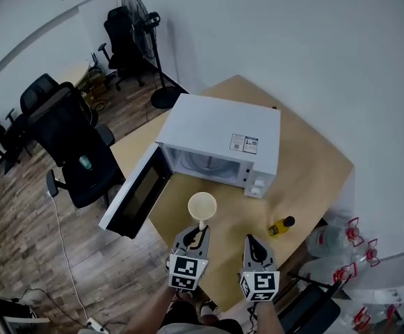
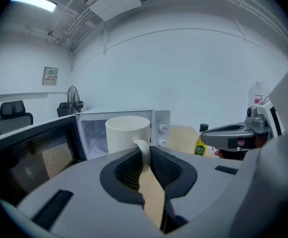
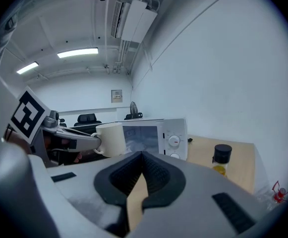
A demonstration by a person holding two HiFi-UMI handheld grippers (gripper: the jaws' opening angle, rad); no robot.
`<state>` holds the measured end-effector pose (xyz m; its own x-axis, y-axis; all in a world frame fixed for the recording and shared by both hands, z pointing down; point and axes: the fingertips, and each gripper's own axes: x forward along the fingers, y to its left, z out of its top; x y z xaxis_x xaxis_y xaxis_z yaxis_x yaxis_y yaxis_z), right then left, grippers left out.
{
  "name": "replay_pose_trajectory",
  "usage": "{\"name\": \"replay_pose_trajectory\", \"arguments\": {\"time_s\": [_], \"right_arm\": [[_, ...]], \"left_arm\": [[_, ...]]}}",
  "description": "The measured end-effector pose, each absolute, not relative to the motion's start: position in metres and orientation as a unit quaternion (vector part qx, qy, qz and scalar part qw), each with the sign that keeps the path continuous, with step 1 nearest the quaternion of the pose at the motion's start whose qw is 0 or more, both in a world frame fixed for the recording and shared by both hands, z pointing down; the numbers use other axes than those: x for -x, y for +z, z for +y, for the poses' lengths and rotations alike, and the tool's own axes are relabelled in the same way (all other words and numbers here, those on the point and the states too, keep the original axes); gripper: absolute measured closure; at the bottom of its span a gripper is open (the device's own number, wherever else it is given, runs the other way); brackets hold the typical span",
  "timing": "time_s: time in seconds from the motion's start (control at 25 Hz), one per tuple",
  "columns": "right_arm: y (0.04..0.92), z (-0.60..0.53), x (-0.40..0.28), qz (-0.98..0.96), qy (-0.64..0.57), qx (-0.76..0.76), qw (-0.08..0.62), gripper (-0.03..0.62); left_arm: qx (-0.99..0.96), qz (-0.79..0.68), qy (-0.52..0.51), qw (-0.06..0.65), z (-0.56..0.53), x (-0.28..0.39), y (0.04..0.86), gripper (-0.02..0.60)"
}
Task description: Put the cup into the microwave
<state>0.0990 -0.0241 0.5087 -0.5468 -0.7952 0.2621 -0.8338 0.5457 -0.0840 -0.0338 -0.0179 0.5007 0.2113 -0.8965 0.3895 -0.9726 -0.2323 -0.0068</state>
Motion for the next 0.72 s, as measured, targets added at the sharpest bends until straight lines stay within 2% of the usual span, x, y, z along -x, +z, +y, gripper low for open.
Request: {"name": "replay_pose_trajectory", "arguments": {"time_s": [0.72], "right_arm": [[0.490,-0.107,-0.032,-0.862,0.088,-0.491,0.088,0.577]], "left_arm": [[-0.791,-0.579,0.160,0.114,-0.090,0.093,0.492,0.520]]}}
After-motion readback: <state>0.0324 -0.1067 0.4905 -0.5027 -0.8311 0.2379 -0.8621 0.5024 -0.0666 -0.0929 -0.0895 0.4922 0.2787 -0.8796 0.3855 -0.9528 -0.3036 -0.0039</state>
